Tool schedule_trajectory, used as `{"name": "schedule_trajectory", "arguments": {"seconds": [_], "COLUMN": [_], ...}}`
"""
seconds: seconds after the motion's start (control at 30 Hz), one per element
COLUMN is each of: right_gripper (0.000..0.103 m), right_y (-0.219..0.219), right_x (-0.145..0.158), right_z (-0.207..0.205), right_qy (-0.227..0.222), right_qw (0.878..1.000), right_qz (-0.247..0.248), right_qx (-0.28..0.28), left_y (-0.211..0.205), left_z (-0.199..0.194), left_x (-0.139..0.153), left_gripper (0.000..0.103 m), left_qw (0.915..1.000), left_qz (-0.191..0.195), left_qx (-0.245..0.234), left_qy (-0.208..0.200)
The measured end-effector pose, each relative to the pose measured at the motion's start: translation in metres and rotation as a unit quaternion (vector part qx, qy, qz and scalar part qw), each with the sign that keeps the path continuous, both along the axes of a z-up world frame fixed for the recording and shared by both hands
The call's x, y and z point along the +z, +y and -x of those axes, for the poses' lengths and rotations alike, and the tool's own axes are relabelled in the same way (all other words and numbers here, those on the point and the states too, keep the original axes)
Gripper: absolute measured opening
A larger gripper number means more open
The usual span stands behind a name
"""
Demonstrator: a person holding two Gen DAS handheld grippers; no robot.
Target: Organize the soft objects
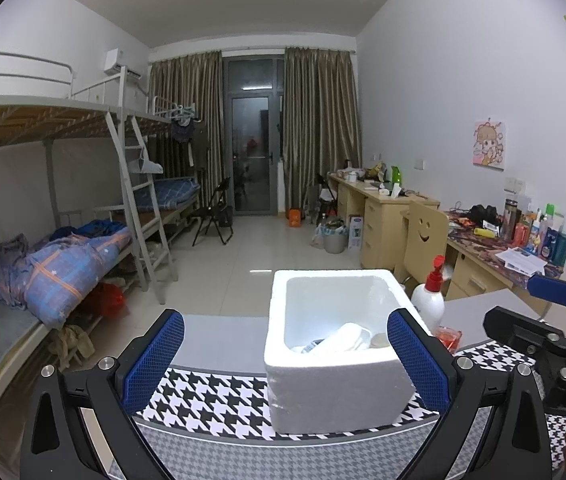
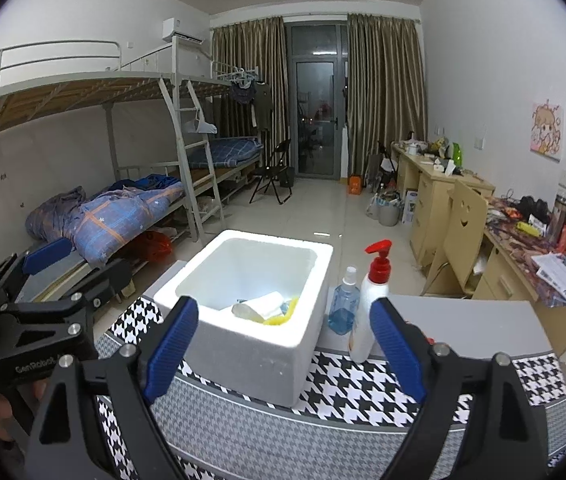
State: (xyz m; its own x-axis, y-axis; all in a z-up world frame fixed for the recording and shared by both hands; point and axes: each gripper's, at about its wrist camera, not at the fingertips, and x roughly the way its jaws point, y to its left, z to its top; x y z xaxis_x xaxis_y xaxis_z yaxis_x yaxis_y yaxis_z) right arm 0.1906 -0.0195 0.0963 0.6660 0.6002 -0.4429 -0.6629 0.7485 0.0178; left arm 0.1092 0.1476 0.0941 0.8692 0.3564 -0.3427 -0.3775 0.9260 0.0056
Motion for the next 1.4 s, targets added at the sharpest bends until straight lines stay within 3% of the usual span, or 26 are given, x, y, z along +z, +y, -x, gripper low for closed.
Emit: {"name": "schedule_trajectory", "arguments": {"seconds": [0.53,0.97,1.4], "right_gripper": [0.094,0.097,0.097], "right_y": [-0.044,-0.074,-0.087], "right_x": [0.0,-0.027,-0.06], "right_z": [0.062,0.092,0.103], "right_qy": [-0.035,-0.057,-0.064], "right_qw": [0.999,0.996,0.994], "right_qz": [-0.028,-0.054,-0.068], "right_qx": [-0.006,-0.031,-0.05], "left_y": [-0.047,-0.069,-0.078], "left_z": [0.064,0.105,0.119], "left_x": [0.007,-0.015,-0.051], "left_gripper": [0.102,0.102,0.102], "left_qw": [0.999,0.9981,0.997], "left_qz": [-0.017,-0.02,-0.02], "left_qx": [-0.02,-0.025,-0.035], "left_qy": [-0.037,-0.054,-0.067]}}
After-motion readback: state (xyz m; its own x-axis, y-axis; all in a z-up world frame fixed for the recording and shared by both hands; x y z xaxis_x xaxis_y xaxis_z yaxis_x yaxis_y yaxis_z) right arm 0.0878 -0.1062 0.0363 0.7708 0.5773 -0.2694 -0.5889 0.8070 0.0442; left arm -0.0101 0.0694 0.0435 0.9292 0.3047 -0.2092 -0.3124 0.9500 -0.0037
